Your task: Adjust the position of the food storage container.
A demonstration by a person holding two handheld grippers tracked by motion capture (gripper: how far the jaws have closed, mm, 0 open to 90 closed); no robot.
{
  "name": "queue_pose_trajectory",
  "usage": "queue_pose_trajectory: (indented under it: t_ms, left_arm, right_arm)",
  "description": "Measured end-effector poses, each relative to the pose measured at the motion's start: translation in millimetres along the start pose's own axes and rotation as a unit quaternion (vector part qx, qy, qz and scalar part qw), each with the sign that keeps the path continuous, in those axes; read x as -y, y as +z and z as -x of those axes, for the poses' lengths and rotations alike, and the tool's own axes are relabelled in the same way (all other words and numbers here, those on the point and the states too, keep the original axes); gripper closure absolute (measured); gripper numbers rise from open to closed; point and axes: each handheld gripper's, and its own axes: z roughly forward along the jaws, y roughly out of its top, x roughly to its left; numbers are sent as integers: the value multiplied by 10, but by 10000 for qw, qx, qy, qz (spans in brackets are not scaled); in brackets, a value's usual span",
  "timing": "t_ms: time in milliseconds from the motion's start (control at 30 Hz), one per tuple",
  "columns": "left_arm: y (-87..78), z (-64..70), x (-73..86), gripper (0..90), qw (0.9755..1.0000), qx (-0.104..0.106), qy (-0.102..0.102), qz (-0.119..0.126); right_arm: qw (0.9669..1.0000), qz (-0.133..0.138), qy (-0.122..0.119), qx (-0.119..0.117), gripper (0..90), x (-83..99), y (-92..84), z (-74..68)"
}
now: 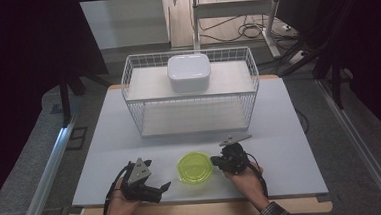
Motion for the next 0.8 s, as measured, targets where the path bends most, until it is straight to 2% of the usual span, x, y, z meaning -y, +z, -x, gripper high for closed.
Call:
queue_pose_trajectory:
  t_ms: [233, 333, 433, 600, 800]
  left_arm:
    - [-14, -8, 2, 28, 10000, -11, -27, 4]
    - [-15, -8, 2, 28, 10000, -8, -36, 12]
    - [-10, -1, 0, 28, 10000, -11, -20, -8]
    - [-7, 3, -5, 28, 10000, -23, -2, -5]
    - [-6, 1, -4, 28, 10000, -22, -2, -7]
  right_arm:
    - [9998, 48, -139, 118, 894, 86, -182, -29]
    - [9997, -109, -179, 107, 898, 208, -284, -96]
    - [9995, -273, -153, -4, 899, 302, -347, -181]
    - [9987, -354, -279, -245, 898, 322, -320, -330]
    - [9991, -250, -259, -244, 898, 224, -236, -322]
